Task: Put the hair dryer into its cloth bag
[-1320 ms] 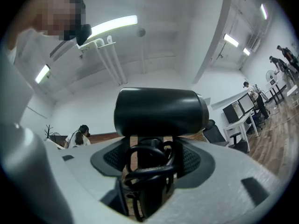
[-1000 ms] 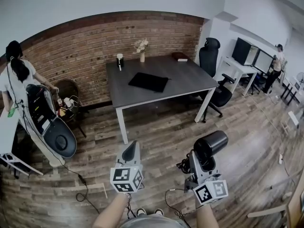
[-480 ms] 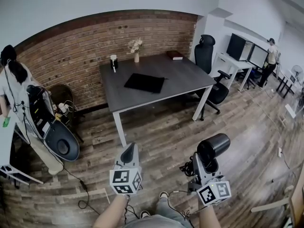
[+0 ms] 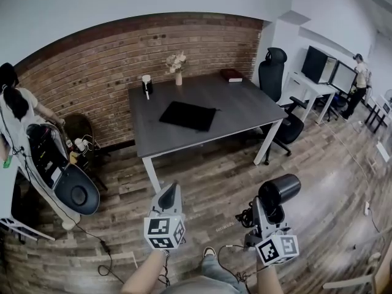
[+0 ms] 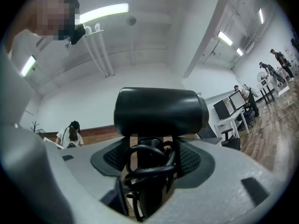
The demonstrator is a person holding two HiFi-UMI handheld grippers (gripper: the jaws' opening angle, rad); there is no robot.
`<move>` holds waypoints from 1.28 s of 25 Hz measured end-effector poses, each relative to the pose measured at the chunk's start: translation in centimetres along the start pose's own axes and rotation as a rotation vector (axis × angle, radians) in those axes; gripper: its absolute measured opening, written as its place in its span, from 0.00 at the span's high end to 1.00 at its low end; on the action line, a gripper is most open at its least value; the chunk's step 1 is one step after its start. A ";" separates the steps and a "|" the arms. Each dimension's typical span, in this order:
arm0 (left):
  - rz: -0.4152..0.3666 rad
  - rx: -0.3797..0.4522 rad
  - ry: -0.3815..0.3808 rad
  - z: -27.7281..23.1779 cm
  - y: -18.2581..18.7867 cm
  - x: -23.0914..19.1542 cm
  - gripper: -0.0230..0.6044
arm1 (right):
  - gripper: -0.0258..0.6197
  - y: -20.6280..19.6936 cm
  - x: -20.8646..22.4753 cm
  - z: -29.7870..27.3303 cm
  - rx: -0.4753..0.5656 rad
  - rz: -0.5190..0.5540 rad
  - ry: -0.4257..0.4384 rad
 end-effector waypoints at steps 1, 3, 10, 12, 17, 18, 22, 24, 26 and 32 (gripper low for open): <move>-0.006 0.002 0.004 -1.3 0.3 0.2 0.95 | 0.52 0.2 0.9 -1.2 -0.001 -0.004 0.002; -0.015 0.003 0.014 -4.0 1.0 0.5 0.96 | 0.52 0.5 2.7 -3.7 -0.012 -0.012 0.008; -0.009 0.005 0.046 -12.9 2.1 1.0 0.95 | 0.52 1.2 8.0 -12.2 -0.052 -0.002 0.034; -0.007 0.002 0.050 -15.4 2.1 1.2 0.96 | 0.52 1.3 9.5 -14.3 -0.058 -0.002 0.041; 0.003 0.002 0.067 -20.6 2.6 1.7 0.95 | 0.52 1.7 12.9 -18.9 -0.076 -0.008 0.061; 0.003 0.001 0.070 -21.4 2.6 1.8 0.96 | 0.52 1.8 13.5 -19.6 -0.079 -0.011 0.063; 0.001 -0.003 0.090 -23.9 2.3 1.5 0.96 | 0.52 1.4 15.3 -22.0 -0.084 -0.018 0.073; 0.003 -0.013 0.100 -24.8 1.9 1.2 0.95 | 0.52 1.1 15.9 -22.9 -0.092 -0.024 0.075; 0.005 -0.026 0.102 -25.6 1.7 1.1 0.95 | 0.52 0.9 16.4 -23.7 -0.104 -0.027 0.074; -0.006 -0.049 0.097 -28.7 1.7 0.2 0.96 | 0.52 0.5 17.7 -26.7 -0.127 -0.037 0.061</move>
Point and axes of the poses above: the fingertips, and each gripper's own axes: z backward along the fingers, x to its right, y out of its top, the point moved 9 cm from there along z, backward along the fingers, and after that the axes turned 6 degrees about -x, right-handed, at the moved point
